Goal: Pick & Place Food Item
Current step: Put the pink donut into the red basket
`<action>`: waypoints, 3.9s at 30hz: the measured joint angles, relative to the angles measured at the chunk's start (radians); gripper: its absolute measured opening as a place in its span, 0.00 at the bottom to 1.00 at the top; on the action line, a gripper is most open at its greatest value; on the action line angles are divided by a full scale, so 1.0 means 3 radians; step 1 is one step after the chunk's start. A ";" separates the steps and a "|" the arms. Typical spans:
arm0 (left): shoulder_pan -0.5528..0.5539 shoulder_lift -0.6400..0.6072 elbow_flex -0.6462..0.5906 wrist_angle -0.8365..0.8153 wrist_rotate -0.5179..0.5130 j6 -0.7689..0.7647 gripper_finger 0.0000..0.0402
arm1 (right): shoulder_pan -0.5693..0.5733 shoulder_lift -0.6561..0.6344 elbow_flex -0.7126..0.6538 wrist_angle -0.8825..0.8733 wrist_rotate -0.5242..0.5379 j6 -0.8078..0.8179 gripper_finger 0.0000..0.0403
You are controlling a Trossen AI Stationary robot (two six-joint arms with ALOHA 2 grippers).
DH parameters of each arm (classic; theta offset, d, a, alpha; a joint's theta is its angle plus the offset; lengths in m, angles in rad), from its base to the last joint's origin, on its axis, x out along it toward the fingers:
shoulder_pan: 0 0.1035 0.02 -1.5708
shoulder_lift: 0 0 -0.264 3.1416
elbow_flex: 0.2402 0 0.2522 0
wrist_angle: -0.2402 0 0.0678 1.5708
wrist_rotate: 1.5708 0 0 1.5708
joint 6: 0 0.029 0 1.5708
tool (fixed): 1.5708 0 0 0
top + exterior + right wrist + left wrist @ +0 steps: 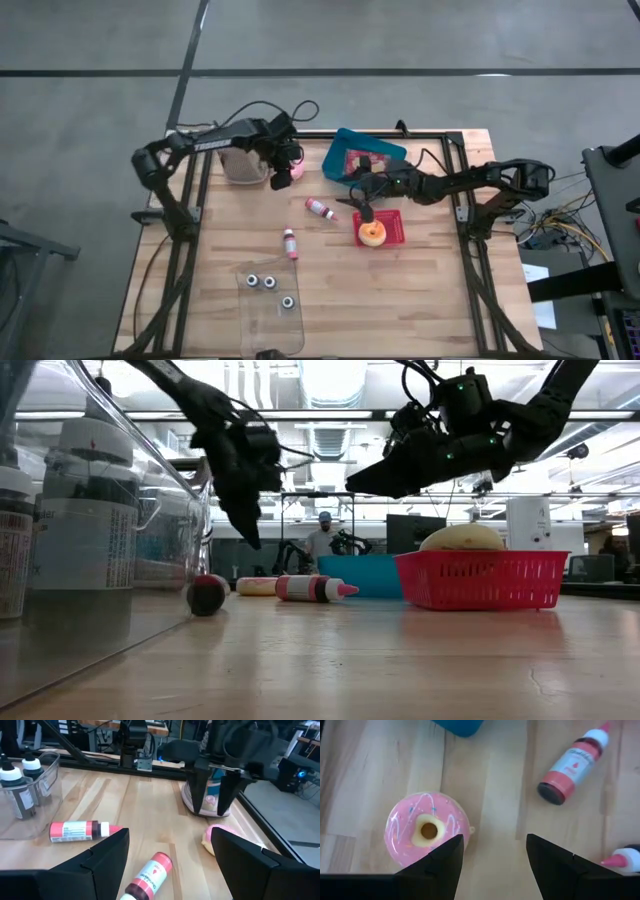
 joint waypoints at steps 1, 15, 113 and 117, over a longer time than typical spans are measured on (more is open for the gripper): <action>-0.0004 0.0083 0.0076 -0.0048 -0.0018 0.0002 0.55 | 0.0000 -0.0024 -0.0007 -0.0039 0.0001 0.0000 0.69; -0.0128 0.0414 0.0649 -0.0225 -0.0320 -0.0637 0.55 | 0.0003 -0.0324 -0.0142 -0.0173 0.0041 -0.0140 0.69; -0.0434 0.1166 0.0870 -0.0426 -0.1331 -0.1260 0.03 | 0.0001 -0.0399 -0.0160 -0.0369 0.0128 -0.0223 0.69; -0.0434 0.1166 0.0870 -0.0420 -0.1353 -0.1260 0.02 | 0.0000 -0.0399 -0.0160 -0.0369 0.0128 -0.0223 0.69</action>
